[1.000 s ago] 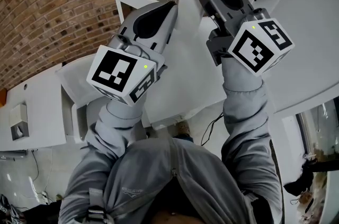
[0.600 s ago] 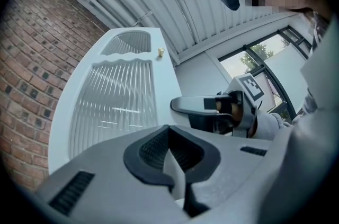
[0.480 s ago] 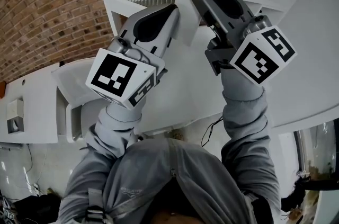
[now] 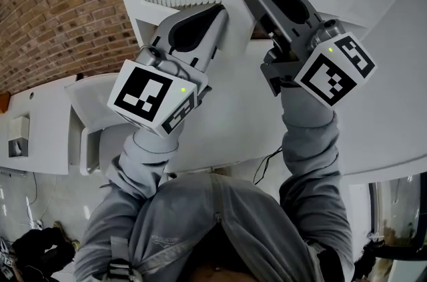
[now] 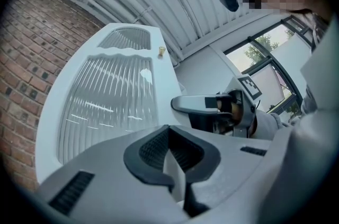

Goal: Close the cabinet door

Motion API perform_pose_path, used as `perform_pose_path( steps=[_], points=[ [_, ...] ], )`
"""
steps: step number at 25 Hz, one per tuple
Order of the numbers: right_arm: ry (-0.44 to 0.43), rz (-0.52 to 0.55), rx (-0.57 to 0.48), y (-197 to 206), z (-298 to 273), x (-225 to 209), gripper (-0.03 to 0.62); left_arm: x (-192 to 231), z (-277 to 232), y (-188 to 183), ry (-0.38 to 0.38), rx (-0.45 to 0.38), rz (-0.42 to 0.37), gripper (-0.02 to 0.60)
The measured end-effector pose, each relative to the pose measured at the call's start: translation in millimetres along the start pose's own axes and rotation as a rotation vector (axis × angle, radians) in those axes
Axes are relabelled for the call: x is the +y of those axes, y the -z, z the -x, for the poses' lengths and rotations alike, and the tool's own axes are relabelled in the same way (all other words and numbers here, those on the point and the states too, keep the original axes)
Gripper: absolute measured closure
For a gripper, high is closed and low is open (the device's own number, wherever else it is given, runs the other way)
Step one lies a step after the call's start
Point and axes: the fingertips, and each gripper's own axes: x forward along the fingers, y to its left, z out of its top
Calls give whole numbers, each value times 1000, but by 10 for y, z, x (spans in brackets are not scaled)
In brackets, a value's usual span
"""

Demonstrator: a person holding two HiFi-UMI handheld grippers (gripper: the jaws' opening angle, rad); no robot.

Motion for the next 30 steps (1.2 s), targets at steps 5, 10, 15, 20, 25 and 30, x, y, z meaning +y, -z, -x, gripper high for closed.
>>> perform_pose_path(
  steps=[5, 10, 15, 20, 25, 30],
  points=[
    [-36, -14, -1, 17, -73, -160, 494, 91, -135, 55, -28, 12, -10, 578],
    [-58, -34, -9, 110, -79, -278, 491, 123, -191, 158, -44, 27, -23, 578],
    [-97, -44, -17, 172, -57, -385, 490, 125, -283, 231, -71, 32, -39, 578],
    [-141, -53, -12, 113, -94, -509, 490, 140, -436, 209, -104, 40, -41, 578],
    [-181, -65, -9, 131, -137, -625, 490, 183, -526, 242, -146, 50, -52, 578],
    [-216, -73, -9, 138, -192, -699, 490, 241, -587, 267, -179, 63, -60, 578]
  ],
)
